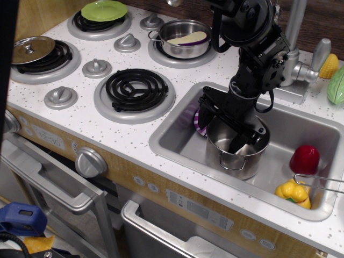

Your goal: Flip pot upright in sink

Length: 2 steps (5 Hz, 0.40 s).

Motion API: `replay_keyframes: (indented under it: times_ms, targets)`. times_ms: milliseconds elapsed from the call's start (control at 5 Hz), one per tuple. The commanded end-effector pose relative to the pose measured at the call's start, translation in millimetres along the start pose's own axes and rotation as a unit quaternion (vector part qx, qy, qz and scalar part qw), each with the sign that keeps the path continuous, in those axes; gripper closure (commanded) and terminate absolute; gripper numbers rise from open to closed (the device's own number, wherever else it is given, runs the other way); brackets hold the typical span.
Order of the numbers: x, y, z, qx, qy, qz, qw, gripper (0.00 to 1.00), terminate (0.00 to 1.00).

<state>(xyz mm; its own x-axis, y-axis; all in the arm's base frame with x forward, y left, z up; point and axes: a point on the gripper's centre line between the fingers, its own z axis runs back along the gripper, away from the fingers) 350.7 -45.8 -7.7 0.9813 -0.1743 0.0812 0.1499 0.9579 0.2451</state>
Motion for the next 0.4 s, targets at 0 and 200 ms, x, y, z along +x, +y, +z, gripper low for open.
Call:
replay_keyframes:
  times_ms: [0, 200]
  targets:
    - [8.6, 3.9, 12.9, -0.001, -0.021, 0.005, 0.9998, 0.0, 0.0]
    - [8.6, 3.9, 12.9, -0.001, -0.021, 0.005, 0.9998, 0.0, 1.0]
